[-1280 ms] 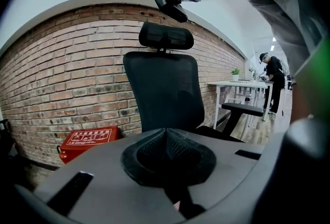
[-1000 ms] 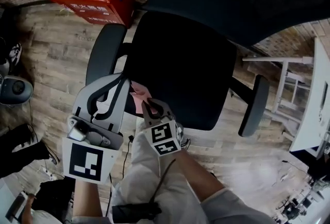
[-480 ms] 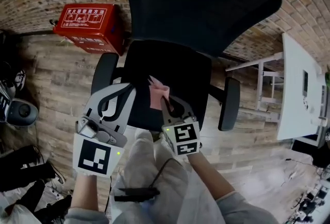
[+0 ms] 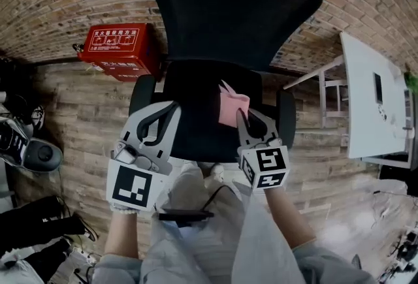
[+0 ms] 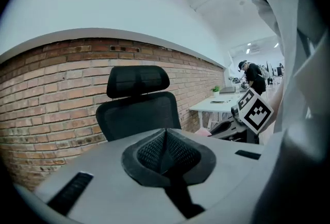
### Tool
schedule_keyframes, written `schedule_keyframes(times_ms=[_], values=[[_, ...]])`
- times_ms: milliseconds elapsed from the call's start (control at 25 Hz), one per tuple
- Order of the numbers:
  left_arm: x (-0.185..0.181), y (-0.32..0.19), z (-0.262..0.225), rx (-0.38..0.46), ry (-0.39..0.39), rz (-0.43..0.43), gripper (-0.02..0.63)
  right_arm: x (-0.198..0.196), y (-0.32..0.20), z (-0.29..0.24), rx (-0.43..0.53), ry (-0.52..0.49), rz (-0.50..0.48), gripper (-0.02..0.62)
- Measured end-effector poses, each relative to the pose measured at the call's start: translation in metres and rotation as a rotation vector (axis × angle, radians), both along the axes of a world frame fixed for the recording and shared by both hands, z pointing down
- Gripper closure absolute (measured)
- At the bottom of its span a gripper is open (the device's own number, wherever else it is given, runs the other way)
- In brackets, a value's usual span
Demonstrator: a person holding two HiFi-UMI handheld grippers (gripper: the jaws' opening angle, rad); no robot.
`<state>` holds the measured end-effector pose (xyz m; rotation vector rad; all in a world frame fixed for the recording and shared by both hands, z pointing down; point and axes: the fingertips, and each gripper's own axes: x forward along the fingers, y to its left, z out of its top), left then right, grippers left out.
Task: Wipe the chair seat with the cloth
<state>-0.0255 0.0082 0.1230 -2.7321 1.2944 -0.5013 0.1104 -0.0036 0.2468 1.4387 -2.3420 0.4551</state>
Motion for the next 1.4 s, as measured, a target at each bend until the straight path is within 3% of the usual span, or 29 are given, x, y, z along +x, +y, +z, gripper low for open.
schedule_keyframes(times_ms=[200, 480, 1400], values=[[0.0, 0.015, -0.013, -0.019, 0.031, -0.032, 0.588, 0.029, 0.015, -0.036, 0.048, -0.017, 0.057, 0.543], [0.014, 0.037, -0.027, 0.017, -0.001, 0.012, 0.588, 0.052, 0.04, -0.069, 0.1, -0.021, 0.084, 0.543], [0.022, 0.076, -0.046, 0.037, 0.018, 0.005, 0.588, 0.051, 0.085, -0.107, 0.152, -0.03, 0.046, 0.543]])
